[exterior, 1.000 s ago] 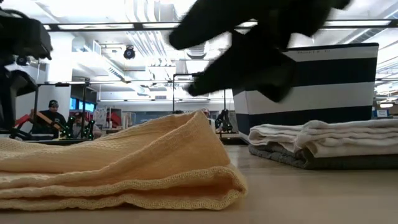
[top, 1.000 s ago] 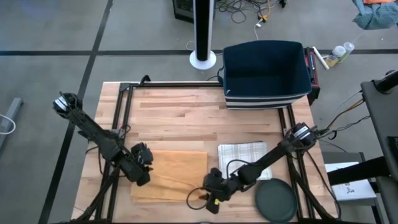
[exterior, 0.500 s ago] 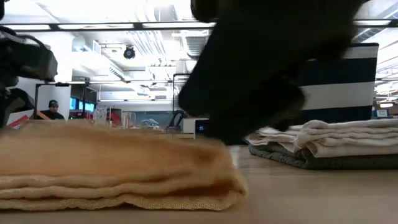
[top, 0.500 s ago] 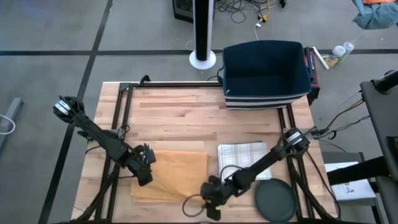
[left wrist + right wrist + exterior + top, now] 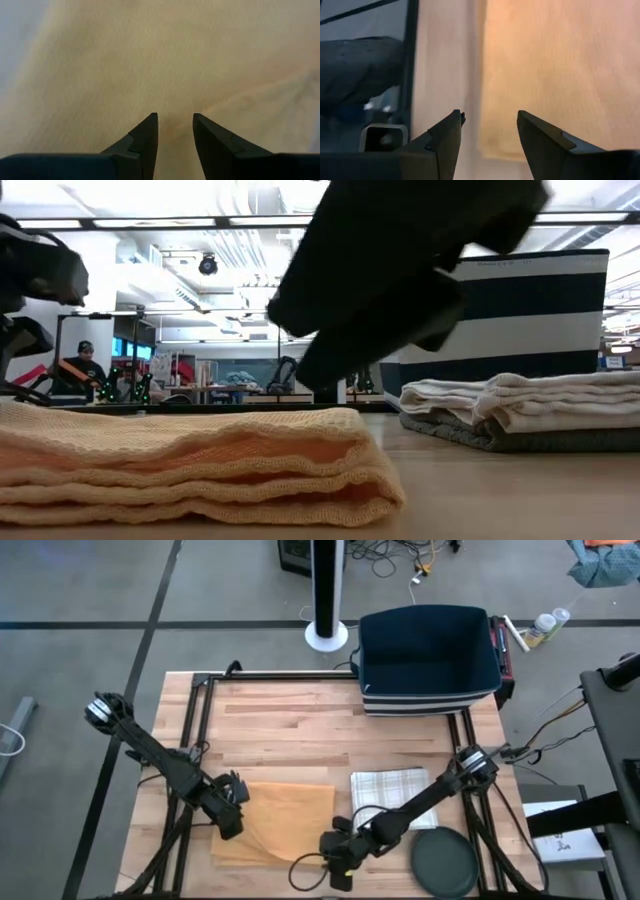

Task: Fold kitchen towel into neat rectangle
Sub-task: Fold the orange towel

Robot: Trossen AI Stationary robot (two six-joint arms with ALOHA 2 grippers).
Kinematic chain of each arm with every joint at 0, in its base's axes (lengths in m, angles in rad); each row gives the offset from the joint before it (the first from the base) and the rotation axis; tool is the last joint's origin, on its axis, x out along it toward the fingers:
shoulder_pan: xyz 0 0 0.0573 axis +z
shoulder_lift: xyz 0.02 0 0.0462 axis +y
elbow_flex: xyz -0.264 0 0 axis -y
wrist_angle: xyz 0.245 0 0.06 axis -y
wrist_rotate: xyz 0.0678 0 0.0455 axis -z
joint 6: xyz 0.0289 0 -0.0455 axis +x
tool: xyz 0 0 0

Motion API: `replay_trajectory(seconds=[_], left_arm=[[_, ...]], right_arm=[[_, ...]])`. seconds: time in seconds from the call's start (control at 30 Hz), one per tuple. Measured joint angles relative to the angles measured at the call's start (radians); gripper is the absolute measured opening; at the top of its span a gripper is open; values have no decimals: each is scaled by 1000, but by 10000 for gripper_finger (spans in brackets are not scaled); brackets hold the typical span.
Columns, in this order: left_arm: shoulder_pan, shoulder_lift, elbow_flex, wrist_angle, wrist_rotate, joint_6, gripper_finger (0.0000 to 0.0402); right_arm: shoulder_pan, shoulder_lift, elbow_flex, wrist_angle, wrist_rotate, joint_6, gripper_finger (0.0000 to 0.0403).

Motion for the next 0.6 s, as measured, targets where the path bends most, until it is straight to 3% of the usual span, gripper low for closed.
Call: replay_trajectory(seconds=[0.17,0.37,0.6], left_arm=[[-25,14,0,46,115,-5,114],[-96,24,-1,60,254,-119,114],[-154,6,1,293,331,-215,114]], right_arm=[[-17,14,-4,-2,3,-30,185],[-20,45,-5,-47,-10,-29,185],[-23,47,-8,-74,-3,-30,185]])
